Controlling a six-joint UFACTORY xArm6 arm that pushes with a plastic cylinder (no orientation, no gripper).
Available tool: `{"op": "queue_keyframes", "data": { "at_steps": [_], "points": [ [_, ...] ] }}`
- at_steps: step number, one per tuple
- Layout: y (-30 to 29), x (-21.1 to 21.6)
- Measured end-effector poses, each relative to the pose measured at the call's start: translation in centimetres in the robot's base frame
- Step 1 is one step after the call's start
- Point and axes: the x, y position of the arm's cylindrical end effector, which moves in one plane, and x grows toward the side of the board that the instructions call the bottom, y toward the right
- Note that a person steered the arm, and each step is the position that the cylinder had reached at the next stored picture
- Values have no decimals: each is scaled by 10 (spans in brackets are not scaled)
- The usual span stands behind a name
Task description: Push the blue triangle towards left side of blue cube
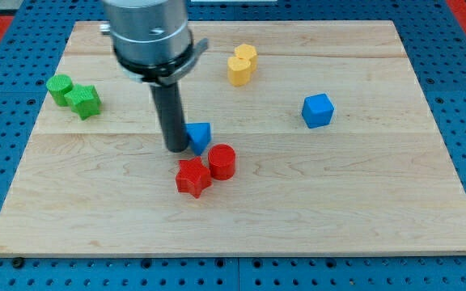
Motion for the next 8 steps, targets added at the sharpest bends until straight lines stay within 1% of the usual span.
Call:
{"op": "queue_keyframes", "data": {
  "at_steps": [5,6,8],
  "points": [
    [158,-48],
    [136,-47],
    [122,-47]
  ]
}}
